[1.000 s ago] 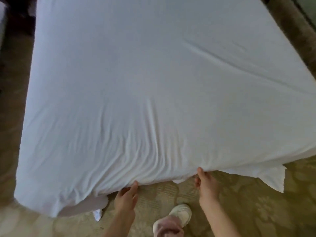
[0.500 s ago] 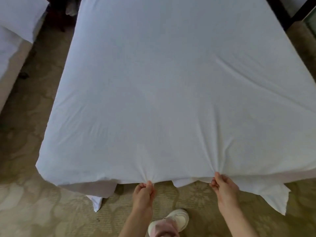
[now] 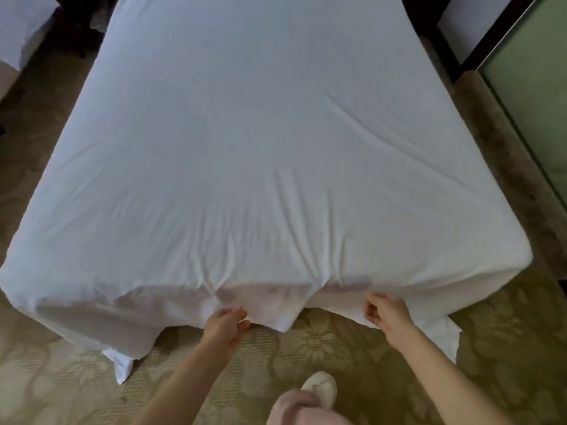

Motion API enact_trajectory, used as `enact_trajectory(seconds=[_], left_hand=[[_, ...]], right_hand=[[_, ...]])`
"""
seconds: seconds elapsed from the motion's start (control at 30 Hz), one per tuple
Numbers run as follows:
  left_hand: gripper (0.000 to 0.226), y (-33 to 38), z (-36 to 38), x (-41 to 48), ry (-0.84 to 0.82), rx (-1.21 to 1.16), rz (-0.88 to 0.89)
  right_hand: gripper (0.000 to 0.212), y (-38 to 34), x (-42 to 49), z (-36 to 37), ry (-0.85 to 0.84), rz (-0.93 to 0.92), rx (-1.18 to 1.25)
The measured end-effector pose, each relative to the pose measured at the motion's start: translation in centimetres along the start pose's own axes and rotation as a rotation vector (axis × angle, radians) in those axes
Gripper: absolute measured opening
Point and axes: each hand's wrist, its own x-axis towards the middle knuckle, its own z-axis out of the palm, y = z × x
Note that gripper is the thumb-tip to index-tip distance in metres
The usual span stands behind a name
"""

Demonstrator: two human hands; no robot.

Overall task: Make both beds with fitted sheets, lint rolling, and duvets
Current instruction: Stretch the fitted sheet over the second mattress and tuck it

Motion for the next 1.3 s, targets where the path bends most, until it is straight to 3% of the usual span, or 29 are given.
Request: enact_trajectory(seconds=[0.13,0.23,0.4,0.57,0.63,0.7,0.77,0.93,1.1,1.3], left_hand=[[0.004,-1.0,4.4,-1.8,-0.058,0.122,0.088],[0.017,-1.5,9.3,-2.5,-0.058,0.207,0.145],[0.018,-2.6,17.9,-3.6,0.068,0.228,0.224],[0.013,-5.7,28.1,-2.8,-0.012,-0.202,-0.051],[0.006,-6.5,30.9,-2.3,0.037,-0.371,-0.118],[0.008,-6.8,32.3,-2.1,0.145,-0.444,-0.074],[0.020,-6.8,32.9,-2.3,0.228,-0.456,-0.004],[0.029,-7.3,32.4,-3.0,0.231,-0.420,0.076],[0.033,-8.5,31.6,-3.3,0.140,-0.417,0.160],[0.032,-8.7,30.4,-3.7,0.082,-0.473,0.188]], right_hand=[[0.017,-2.1,2.8,-7.1,0.170,-0.050,-0.046],[0.010,-4.4,6.5,-11.8,0.294,-0.138,-0.148],[0.025,-8.1,12.6,-19.1,0.406,-0.223,-0.332],[0.028,-10.1,16.6,-26.1,0.465,-0.128,-0.304],[0.021,-9.9,17.3,-28.1,0.410,0.049,-0.135],[0.017,-9.4,17.9,-29.4,0.236,0.174,0.076],[0.013,-9.4,18.3,-29.8,0.112,0.210,0.231],[0.017,-9.1,19.1,-29.1,0.019,0.206,0.522],[0.013,-7.8,18.1,-28.8,-0.046,0.111,0.527],[0.024,-8.5,17.5,-27.3,0.018,0.046,0.508]])
